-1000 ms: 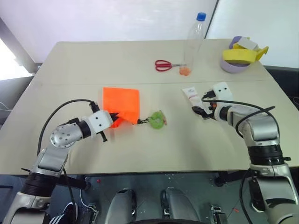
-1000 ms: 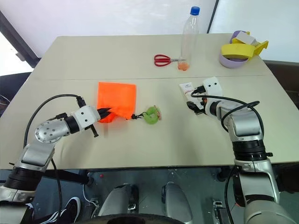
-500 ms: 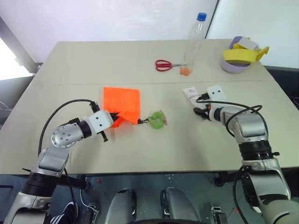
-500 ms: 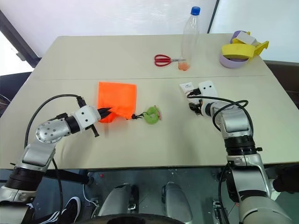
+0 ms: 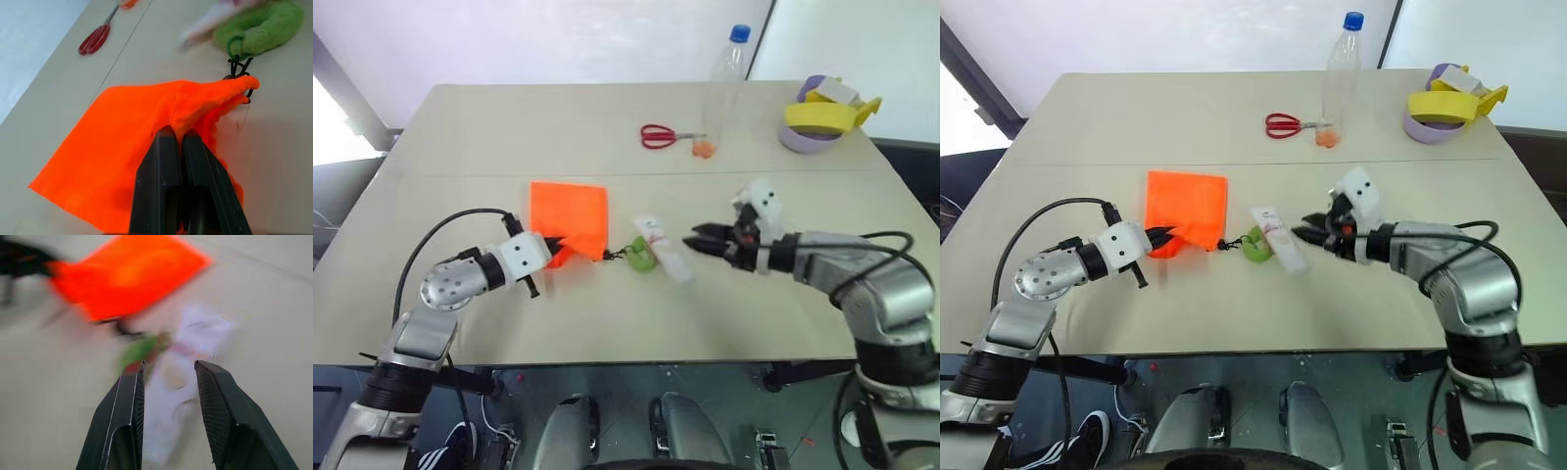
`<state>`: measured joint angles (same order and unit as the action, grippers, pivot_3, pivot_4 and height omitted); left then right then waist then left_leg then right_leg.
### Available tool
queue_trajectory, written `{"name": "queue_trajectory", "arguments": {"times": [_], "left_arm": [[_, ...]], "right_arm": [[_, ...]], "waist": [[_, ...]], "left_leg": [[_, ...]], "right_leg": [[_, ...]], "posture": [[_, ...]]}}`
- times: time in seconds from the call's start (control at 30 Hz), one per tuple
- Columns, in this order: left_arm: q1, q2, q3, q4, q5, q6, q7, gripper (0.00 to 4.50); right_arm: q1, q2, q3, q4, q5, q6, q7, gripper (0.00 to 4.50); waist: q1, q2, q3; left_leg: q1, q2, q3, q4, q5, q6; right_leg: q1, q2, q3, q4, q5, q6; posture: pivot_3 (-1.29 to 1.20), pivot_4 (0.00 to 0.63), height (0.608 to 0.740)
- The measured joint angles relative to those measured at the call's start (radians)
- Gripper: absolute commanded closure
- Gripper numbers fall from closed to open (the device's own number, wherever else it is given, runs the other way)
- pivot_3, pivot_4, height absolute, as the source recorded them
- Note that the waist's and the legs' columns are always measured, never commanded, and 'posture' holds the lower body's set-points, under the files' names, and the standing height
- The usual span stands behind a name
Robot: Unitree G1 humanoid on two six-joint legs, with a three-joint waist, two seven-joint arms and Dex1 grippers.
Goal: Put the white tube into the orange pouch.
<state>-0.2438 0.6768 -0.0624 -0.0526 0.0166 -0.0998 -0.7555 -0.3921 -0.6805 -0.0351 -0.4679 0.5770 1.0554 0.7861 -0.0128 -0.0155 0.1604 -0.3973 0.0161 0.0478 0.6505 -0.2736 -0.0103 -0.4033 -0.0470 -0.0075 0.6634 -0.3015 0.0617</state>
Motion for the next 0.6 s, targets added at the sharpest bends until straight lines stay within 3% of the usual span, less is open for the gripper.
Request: {"name": "queue_trajectory", "arguments": {"times": [0.17, 0.5, 0.6], "left_arm": [[-0.027, 0.009, 0.0, 0.012, -0.001, 0.0, -0.01, 4.5], [-0.011, 0.01, 0.002, 0.012, -0.001, -0.001, -0.006, 4.5], [-0.01, 0.009, 0.001, 0.011, -0.001, -0.001, -0.006, 4.5]], "right_arm": [[0.065, -0.005, 0.132, -0.083, 0.019, 0.005, 0.012, 2.84], [0.008, 0.033, 0.192, 0.088, -0.174, -0.199, -0.096, 2.84], [-0.019, 0.098, 0.141, 0.123, -0.145, -0.152, -0.134, 1.99]], "waist": [[-0.004, 0.0, 0.0], [0.0, 0.0, 0.0], [-0.002, 0.0, 0.0]], "left_leg": [[0.002, 0.0, 0.0, 0.001, 0.0, 0.0], [-0.002, 0.0, 0.0, 0.0, 0.001, 0.0], [-0.002, 0.0, 0.0, 0.001, 0.001, 0.0]], "right_leg": [[0.0, 0.0, 0.0, 0.002, 0.001, -0.001], [-0.003, 0.0, 0.0, 0.001, 0.001, -0.001], [-0.004, 0.0, 0.0, 0.001, 0.001, -0.001]], "posture": [[0.0, 0.15, 0.74], [0.0, 0.15, 0.74], [0.0, 0.15, 0.74]]}}
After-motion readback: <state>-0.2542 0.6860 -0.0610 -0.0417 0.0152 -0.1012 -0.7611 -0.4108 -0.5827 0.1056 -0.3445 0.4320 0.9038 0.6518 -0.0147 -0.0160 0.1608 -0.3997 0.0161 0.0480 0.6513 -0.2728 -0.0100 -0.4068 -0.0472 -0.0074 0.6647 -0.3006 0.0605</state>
